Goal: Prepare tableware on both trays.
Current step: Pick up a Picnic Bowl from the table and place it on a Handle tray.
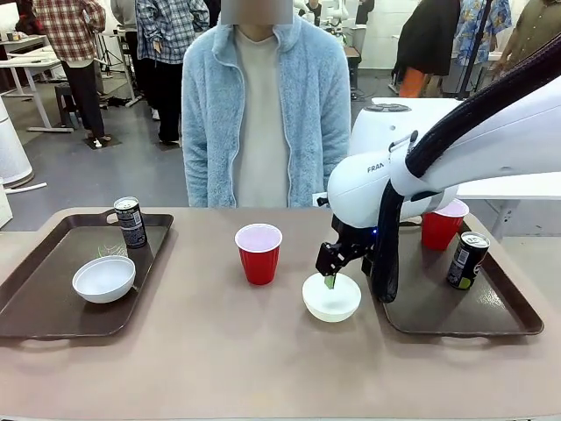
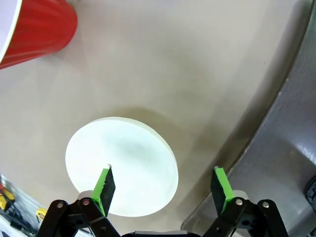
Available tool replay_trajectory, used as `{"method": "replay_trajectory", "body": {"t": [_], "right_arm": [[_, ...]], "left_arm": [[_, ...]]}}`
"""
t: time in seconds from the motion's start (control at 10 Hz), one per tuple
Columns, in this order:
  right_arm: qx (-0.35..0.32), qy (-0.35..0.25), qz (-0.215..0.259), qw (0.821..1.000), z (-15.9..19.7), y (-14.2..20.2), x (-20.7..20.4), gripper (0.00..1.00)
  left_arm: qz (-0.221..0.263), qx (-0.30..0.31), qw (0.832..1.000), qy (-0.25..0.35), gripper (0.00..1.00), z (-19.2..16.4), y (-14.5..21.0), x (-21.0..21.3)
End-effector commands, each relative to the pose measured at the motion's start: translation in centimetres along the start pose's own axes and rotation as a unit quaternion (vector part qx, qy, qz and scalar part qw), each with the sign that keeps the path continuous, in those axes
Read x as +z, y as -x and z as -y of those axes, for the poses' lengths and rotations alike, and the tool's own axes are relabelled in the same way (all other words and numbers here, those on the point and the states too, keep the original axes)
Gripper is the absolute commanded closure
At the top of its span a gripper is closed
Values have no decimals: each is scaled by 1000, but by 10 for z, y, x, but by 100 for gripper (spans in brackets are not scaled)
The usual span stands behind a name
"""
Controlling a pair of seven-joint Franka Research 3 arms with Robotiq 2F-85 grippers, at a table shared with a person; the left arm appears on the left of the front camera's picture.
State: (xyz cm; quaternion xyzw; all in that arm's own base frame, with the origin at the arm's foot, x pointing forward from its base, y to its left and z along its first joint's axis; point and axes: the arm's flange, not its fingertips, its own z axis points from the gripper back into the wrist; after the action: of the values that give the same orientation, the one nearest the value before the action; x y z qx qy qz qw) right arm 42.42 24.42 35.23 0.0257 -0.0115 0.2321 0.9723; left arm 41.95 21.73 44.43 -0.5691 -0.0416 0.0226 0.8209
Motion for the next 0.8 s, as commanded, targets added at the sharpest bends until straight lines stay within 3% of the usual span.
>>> {"method": "replay_trajectory", "body": {"t": [0.0,0.1,0.2,0.3,0.4,0.5,0.6,0.7], "right_arm": [[11,-26,-16,999,0,-7,-4,0],[14,-25,-18,999,0,-7,-5,11],[6,-23,-18,1000,2,-7,-4,58],[0,-22,-17,1000,3,-7,-3,31],[-1,-20,-16,1000,3,-7,-2,78],[3,-19,-19,1000,3,-7,-1,50],[6,-25,-24,999,4,-7,-1,100],[7,-29,-26,999,5,-6,-1,100]], "left_arm": [[-1,-1,1000,4,0,1,1,2],[-1,-1,1000,4,0,1,1,2],[-1,-1,1000,4,0,1,1,2],[-1,-1,1000,4,0,1,1,2],[-1,-1,1000,4,0,1,1,2],[-1,-1,1000,4,0,1,1,2],[-1,-1,1000,4,0,1,1,2],[-1,-1,1000,4,0,1,1,2]]}}
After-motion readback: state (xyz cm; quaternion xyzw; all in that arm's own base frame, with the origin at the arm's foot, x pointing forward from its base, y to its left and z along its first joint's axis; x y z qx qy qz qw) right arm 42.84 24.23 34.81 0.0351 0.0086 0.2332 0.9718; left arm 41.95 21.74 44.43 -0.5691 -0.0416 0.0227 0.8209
